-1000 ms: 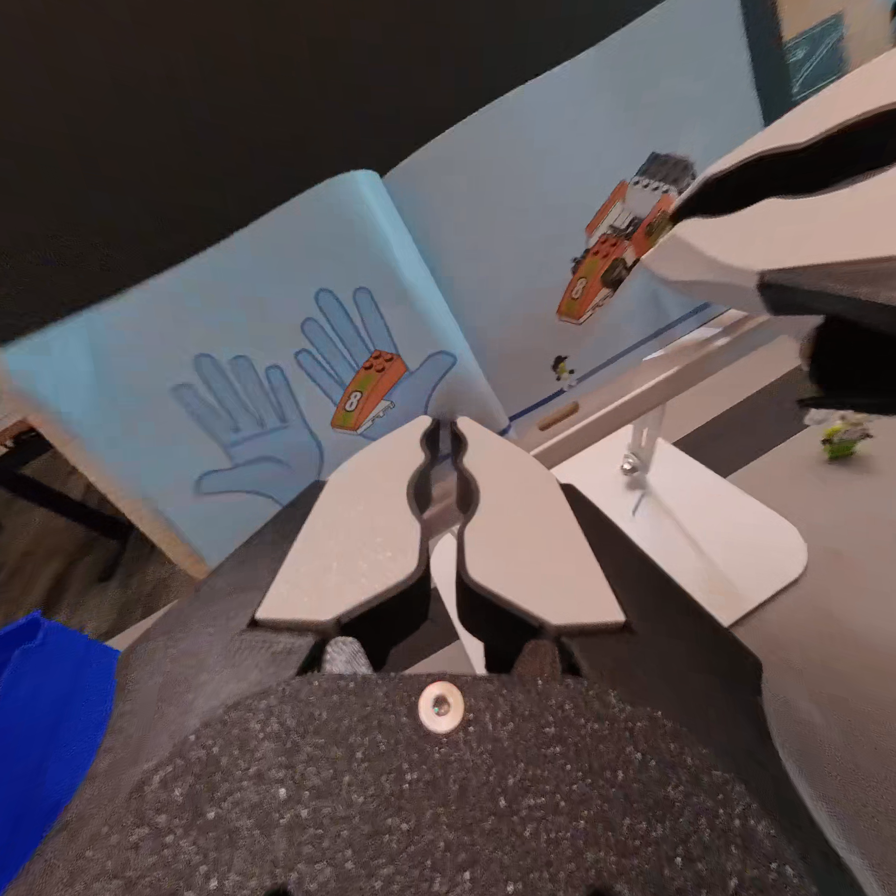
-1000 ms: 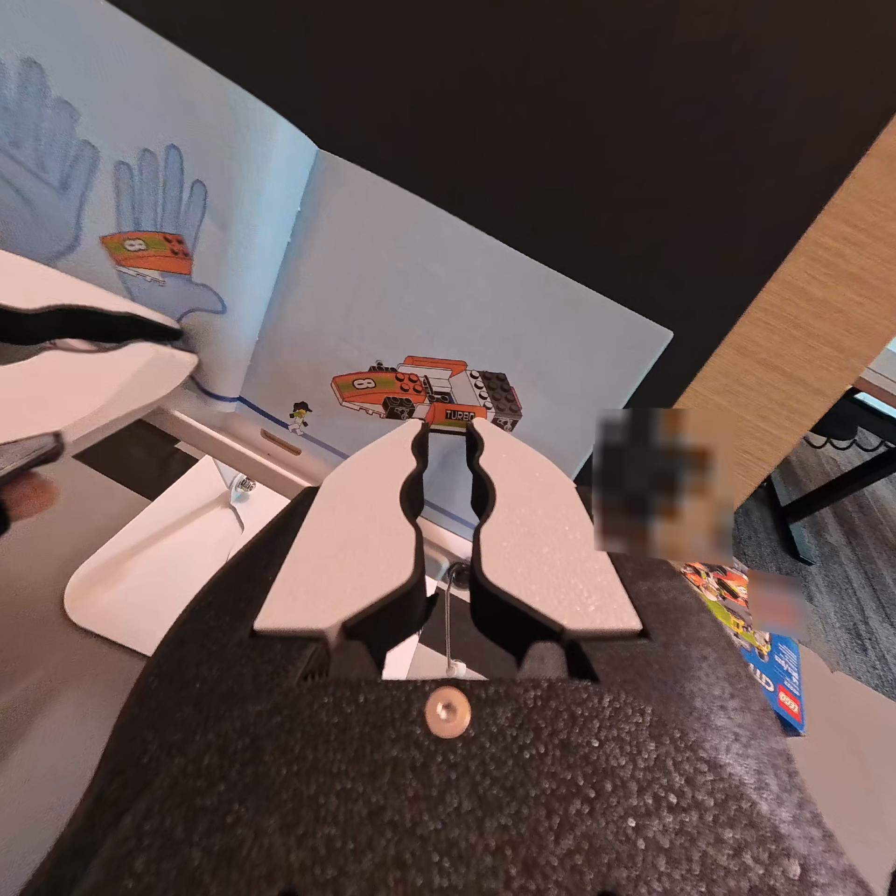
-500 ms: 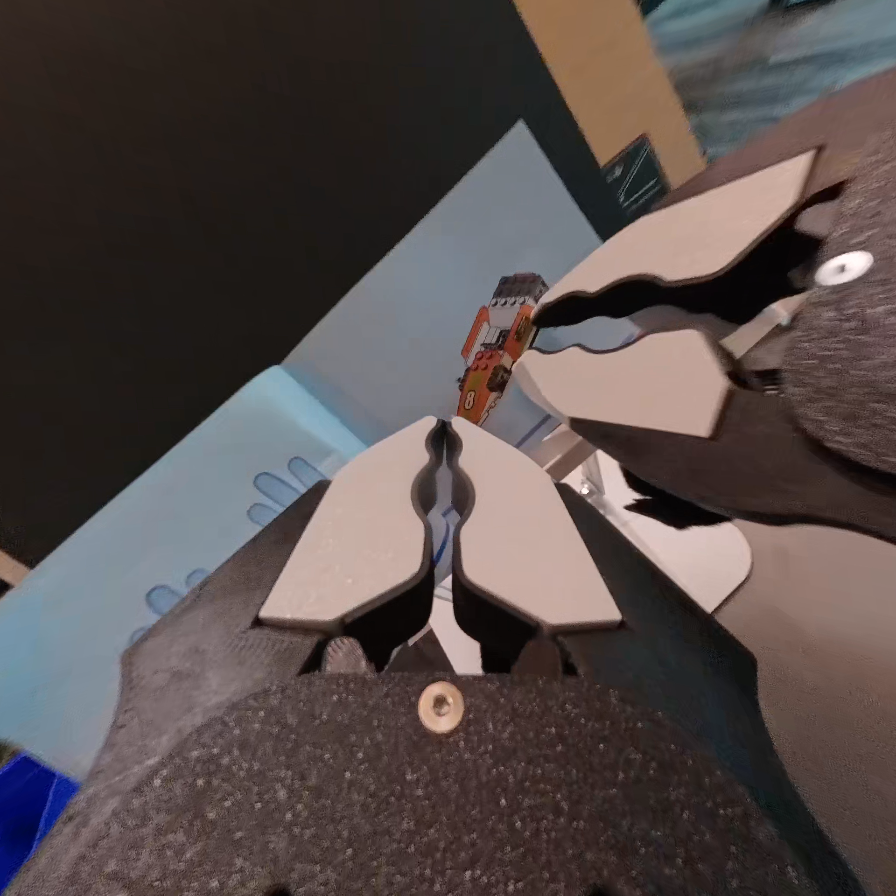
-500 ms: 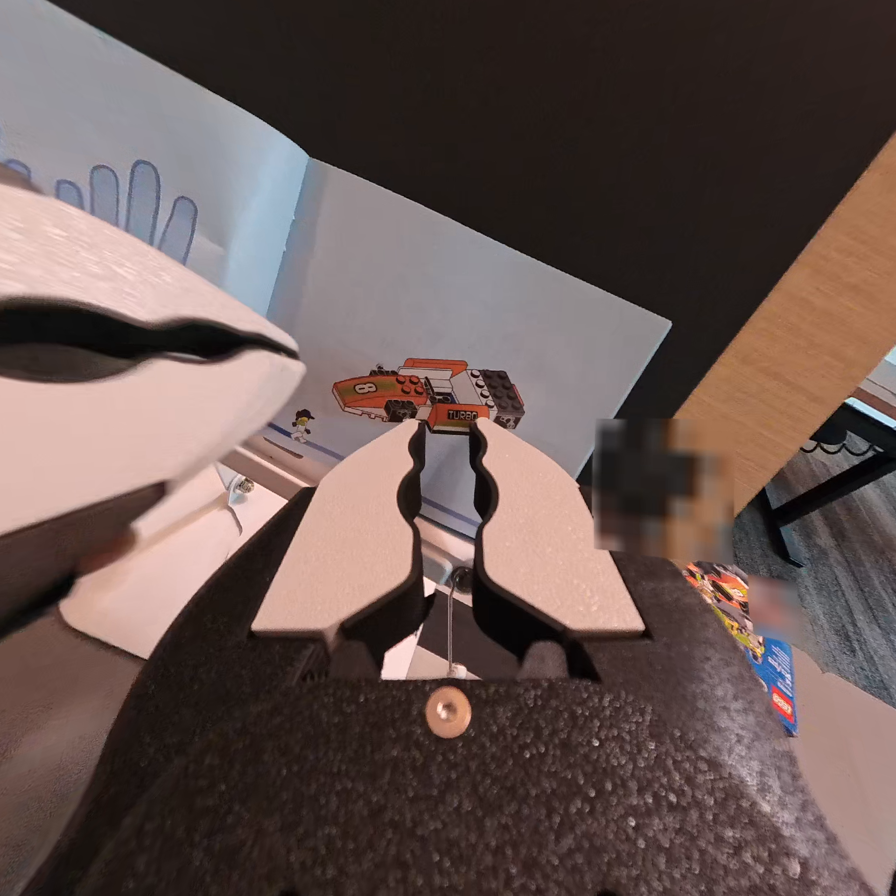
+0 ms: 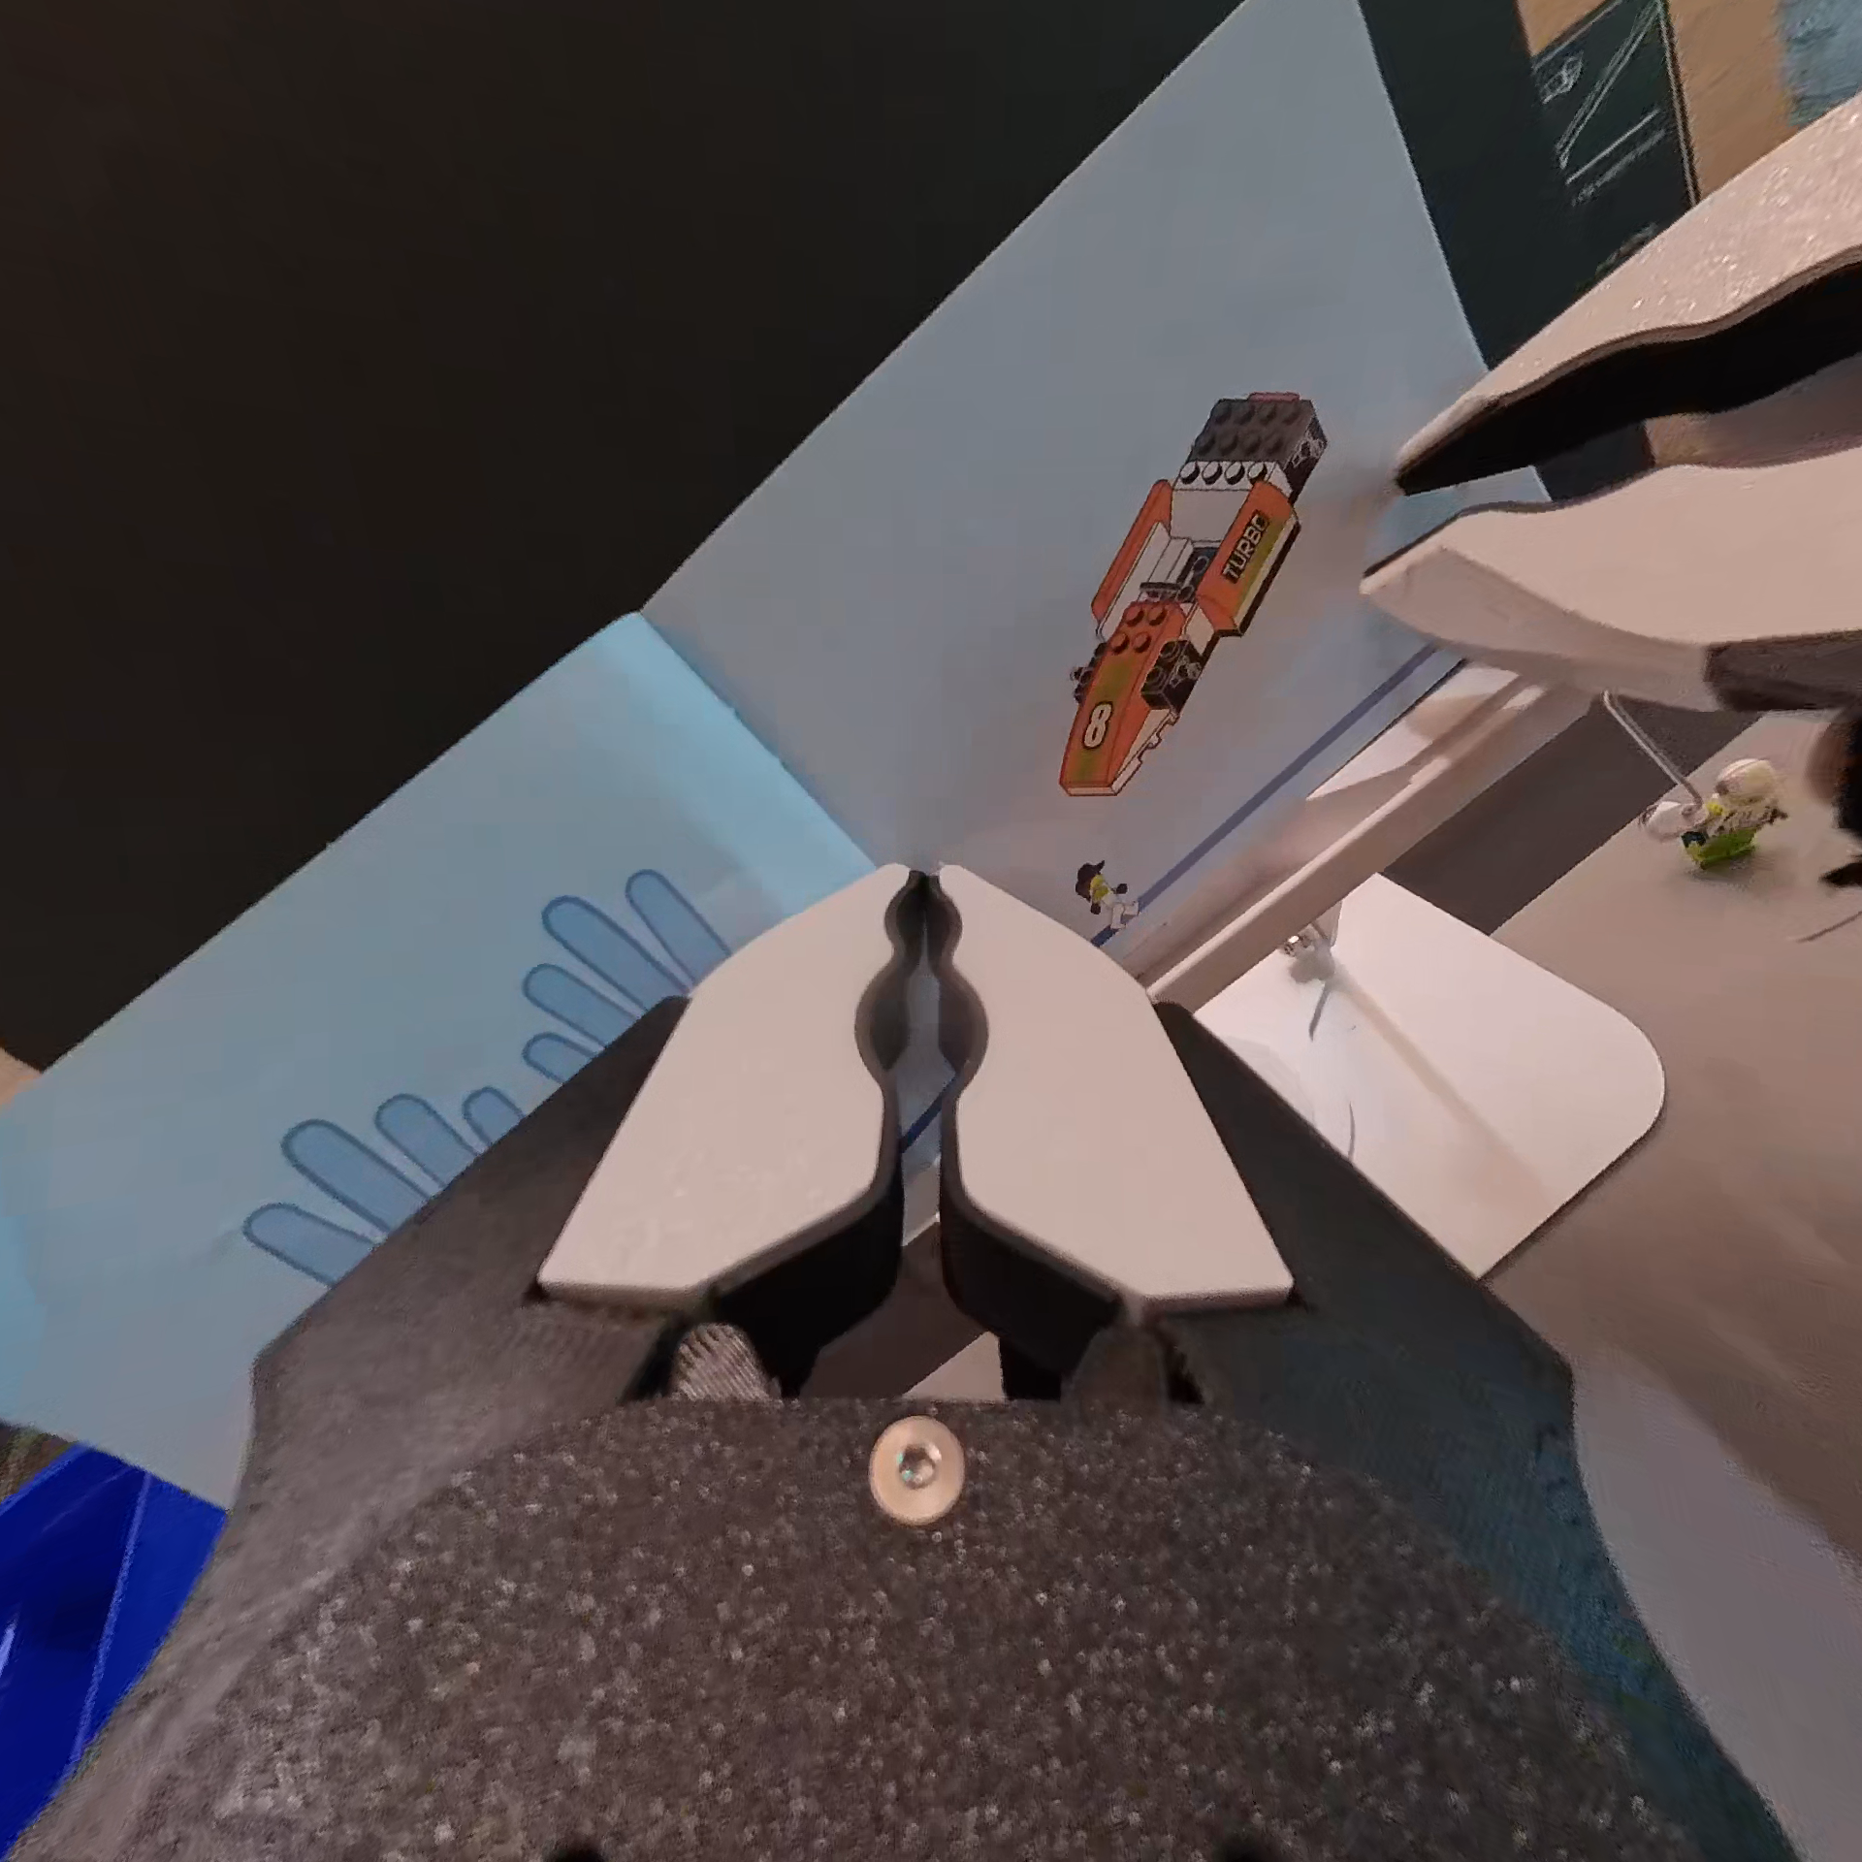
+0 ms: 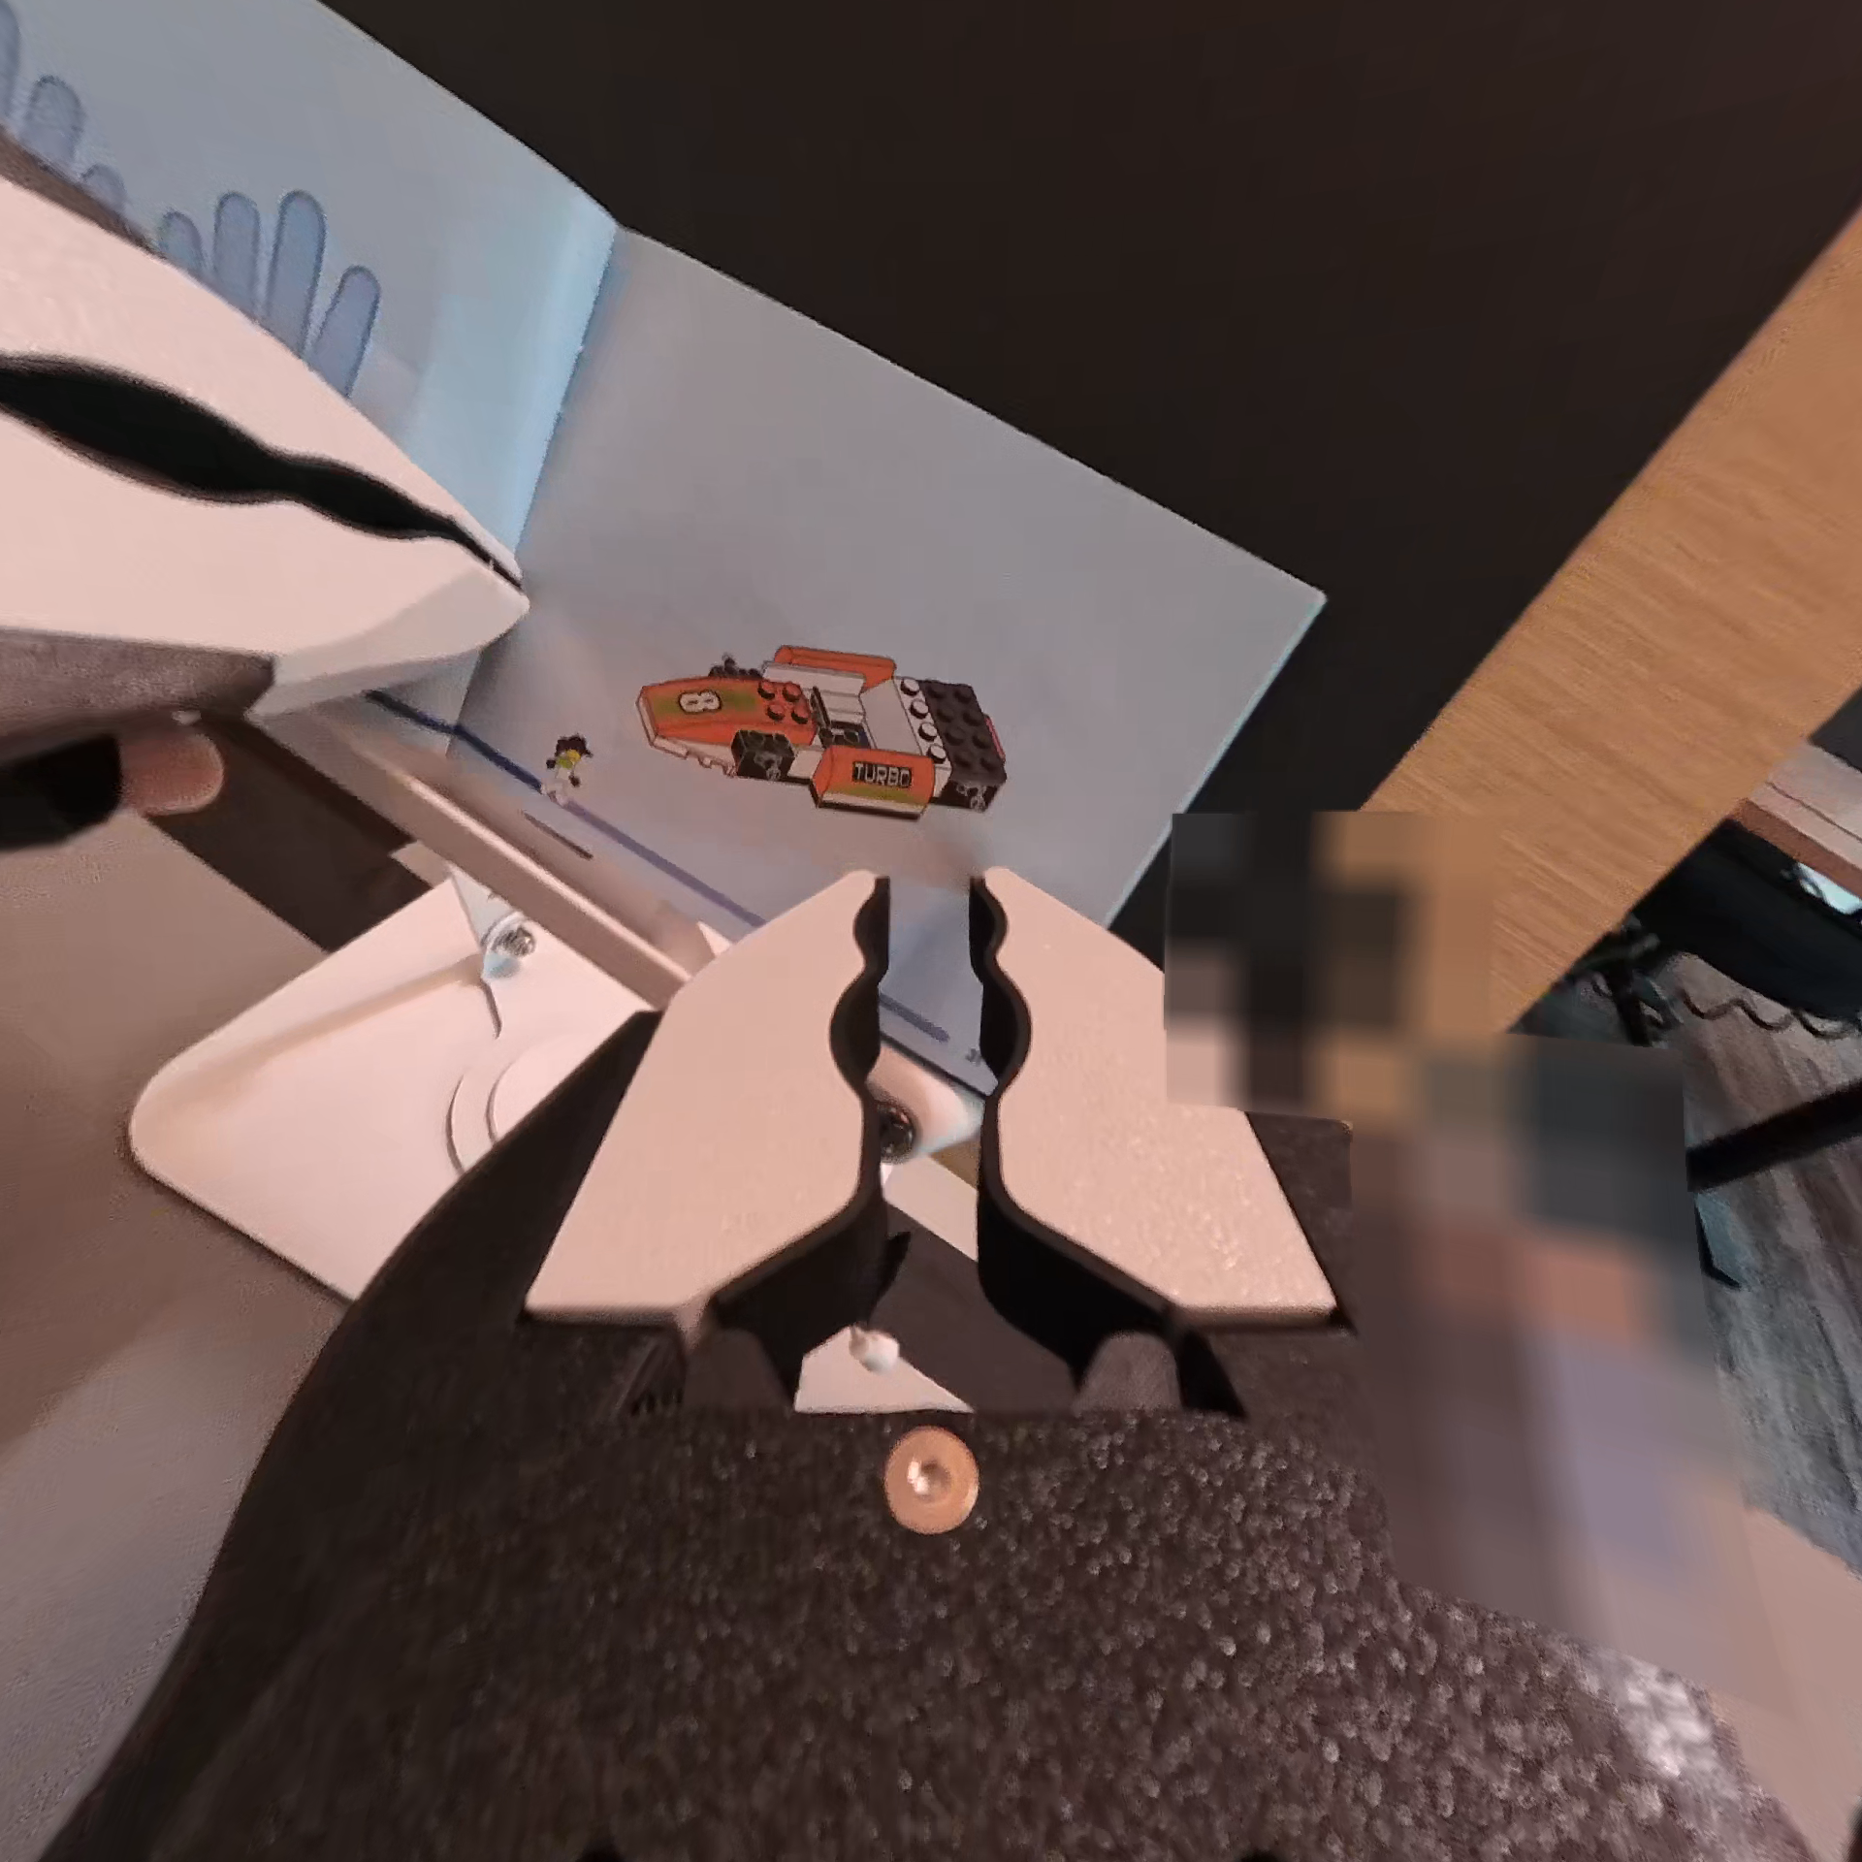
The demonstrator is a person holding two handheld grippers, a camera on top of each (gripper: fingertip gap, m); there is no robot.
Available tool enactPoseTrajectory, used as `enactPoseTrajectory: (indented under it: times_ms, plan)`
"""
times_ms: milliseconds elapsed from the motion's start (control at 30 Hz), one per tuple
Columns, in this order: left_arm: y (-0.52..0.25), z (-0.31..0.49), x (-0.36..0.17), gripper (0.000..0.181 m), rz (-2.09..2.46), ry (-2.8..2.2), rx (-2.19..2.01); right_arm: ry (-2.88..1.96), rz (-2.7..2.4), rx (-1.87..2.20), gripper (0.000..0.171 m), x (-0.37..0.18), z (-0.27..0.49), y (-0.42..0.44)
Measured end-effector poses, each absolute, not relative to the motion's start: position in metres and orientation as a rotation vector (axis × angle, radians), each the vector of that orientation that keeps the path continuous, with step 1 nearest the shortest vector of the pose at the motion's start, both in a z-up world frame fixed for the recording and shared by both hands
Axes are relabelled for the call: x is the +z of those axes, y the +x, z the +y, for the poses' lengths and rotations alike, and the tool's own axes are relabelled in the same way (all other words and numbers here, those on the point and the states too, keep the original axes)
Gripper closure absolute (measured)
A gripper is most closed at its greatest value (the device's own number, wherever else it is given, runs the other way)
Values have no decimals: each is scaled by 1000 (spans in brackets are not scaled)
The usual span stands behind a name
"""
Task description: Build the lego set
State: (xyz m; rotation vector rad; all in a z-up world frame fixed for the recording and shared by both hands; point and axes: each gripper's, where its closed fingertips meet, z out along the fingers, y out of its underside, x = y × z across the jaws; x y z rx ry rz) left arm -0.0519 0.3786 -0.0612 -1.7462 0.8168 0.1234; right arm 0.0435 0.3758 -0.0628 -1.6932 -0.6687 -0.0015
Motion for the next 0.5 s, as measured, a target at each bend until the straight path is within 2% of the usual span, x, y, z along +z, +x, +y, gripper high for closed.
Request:
enactPoseTrajectory:
  times_ms: [233, 400, 500]
  plan:
    - [-51, 380, -62, 181, 911, -1655, 139, -1621, -970, -92, 145, -72, 364, 50]
    - [-45, 384, -59, 181, 946, -1606, 117, -1457, -1129, -263, 141, -40, 357, 45]
    - [-40, 385, -56, 181, 956, -1578, 110, -1448, -1125, -333, 133, -20, 367, 44]
